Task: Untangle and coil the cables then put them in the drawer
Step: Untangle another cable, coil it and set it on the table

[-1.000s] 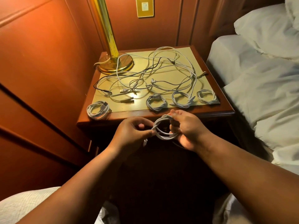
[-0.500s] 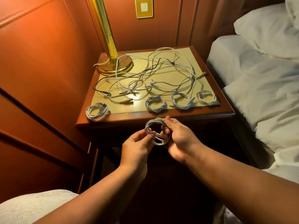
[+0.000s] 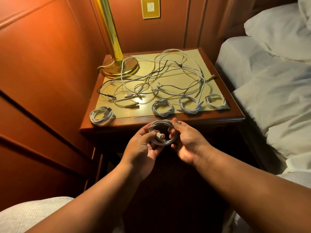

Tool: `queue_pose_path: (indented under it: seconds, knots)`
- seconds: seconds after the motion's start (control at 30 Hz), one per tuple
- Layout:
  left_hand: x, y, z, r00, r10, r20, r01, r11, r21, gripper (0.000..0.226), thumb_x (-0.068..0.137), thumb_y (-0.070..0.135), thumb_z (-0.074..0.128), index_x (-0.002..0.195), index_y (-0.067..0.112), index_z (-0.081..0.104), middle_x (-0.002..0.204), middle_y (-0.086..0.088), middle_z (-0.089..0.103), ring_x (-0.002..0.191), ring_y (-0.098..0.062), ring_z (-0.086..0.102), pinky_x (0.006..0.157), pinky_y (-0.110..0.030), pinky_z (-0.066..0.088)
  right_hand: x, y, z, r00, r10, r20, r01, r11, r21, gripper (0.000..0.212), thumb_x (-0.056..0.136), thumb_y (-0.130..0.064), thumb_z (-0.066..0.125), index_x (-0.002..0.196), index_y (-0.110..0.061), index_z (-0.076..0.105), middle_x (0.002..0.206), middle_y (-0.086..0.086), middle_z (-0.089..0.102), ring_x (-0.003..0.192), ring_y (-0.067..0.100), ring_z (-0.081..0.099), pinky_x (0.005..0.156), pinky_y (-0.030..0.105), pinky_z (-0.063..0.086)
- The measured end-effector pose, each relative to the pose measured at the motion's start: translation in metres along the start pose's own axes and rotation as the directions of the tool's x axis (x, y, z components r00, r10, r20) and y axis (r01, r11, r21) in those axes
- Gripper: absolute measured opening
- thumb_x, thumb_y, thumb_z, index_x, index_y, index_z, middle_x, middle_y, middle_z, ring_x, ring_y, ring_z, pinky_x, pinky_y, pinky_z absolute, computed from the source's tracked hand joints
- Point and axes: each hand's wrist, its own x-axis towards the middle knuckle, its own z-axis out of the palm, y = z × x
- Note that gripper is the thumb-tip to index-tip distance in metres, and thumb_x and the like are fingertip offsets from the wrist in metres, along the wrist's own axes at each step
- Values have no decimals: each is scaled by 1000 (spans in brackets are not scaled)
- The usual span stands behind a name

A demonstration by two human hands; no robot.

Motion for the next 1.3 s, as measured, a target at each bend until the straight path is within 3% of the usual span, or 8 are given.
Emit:
queue_pose_path:
  seconds: [0.17, 0.33, 0.47, 0.63, 0.9, 1.07, 1.13, 1.3]
  knots:
    - [1, 3, -4, 974, 115, 197, -164, 953, 255, 31, 93, -4, 52, 120, 9, 58, 78, 5, 68, 79, -12, 64, 77, -29, 53, -1, -7, -6, 996, 79, 50, -85, 989, 124, 21, 101, -34, 51, 89, -23, 63, 54, -8, 51, 62, 9, 48, 67, 30, 38]
    - [7, 3, -13, 902, 393, 179, -399, 599, 695, 39, 81, 15, 76, 113, 33, 64, 102, 4, 68, 98, -14, 66, 92, -41, 55, -6, -12, -8, 989, 110, 102, -128, 973, 192, 21, 102, -30, 49, 100, -15, 64, 59, -2, 51, 64, 13, 52, 75, 31, 44]
    - [9, 2, -18, 843, 505, 185, -436, 439, 786, 44, 79, 16, 81, 115, 35, 65, 104, 12, 64, 94, -10, 64, 85, -39, 58, -4, -10, -7, 980, 142, 139, -164, 972, 166, 25, 103, -30, 46, 113, -15, 63, 61, -1, 53, 66, 15, 57, 76, 35, 48]
    - [11, 6, -20, 798, 537, 273, -468, 267, 843, 49, 78, 10, 79, 118, 34, 61, 112, 16, 60, 103, -4, 60, 90, -33, 55, -5, -13, -8, 967, 194, 165, -215, 969, 123, 28, 99, -35, 51, 99, -11, 66, 62, 1, 53, 71, 16, 56, 76, 38, 52]
    - [17, 16, -24, 870, 375, 322, -437, 281, 854, 55, 84, 16, 76, 133, 29, 57, 123, 3, 60, 103, -10, 62, 90, -33, 57, -8, -16, -13, 986, 53, 161, -47, 998, -41, 10, 91, -12, 66, 101, -10, 63, 78, 4, 57, 75, 16, 58, 65, 37, 56]
    - [18, 19, -26, 882, 350, 316, -411, 242, 879, 56, 85, 11, 75, 133, 31, 56, 123, 5, 59, 103, -13, 62, 89, -30, 57, -6, -16, -14, 986, -9, 167, 29, 993, -118, 5, 93, -13, 64, 96, -10, 60, 69, 2, 60, 70, 15, 62, 80, 44, 58]
    - [18, 19, -28, 882, 360, 303, -395, 219, 892, 53, 86, 9, 73, 130, 34, 57, 122, 7, 59, 102, -11, 62, 88, -26, 55, -5, -12, -13, 981, -21, 191, 55, 983, -176, 5, 94, -14, 63, 95, -11, 59, 68, 2, 63, 72, 15, 65, 80, 43, 58]
    - [20, 16, -32, 894, 345, 286, -390, 287, 875, 47, 86, 10, 72, 124, 37, 61, 112, 4, 61, 90, -13, 64, 85, -37, 58, -2, -10, -16, 972, -97, 215, 164, 933, -320, 13, 95, -15, 62, 109, -14, 61, 79, 7, 69, 79, 17, 67, 75, 35, 56]
